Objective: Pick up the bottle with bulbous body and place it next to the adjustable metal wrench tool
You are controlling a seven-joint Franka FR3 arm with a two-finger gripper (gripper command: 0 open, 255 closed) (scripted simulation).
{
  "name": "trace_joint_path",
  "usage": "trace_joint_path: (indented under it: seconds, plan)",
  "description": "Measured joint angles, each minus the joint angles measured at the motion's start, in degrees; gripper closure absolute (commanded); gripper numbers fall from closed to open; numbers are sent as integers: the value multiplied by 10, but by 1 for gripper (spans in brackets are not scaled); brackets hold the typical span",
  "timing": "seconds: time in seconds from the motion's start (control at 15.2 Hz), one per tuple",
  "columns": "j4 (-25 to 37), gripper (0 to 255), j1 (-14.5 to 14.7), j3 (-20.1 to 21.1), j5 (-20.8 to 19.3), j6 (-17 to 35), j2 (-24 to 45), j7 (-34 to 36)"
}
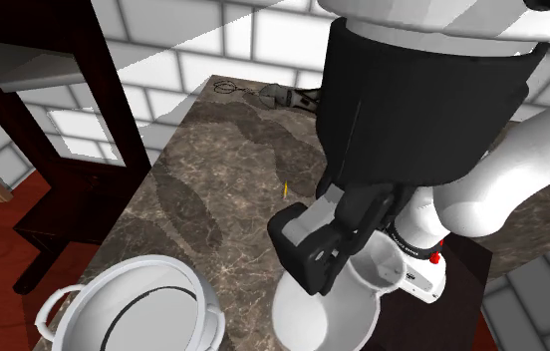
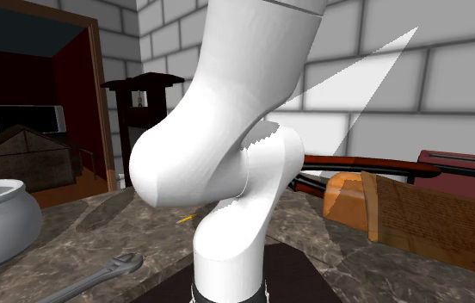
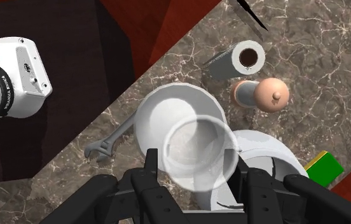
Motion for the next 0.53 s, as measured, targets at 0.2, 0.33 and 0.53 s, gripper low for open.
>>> trace_joint_path:
  seconds: [0.2,0.33,0.53]
  plan:
    - [-30,255,4,-2,6,18,-12,-8]
    - [-48,255,5,0,8,33,-15,-12]
    - [-72,255,7,5,12,54,-19,-15]
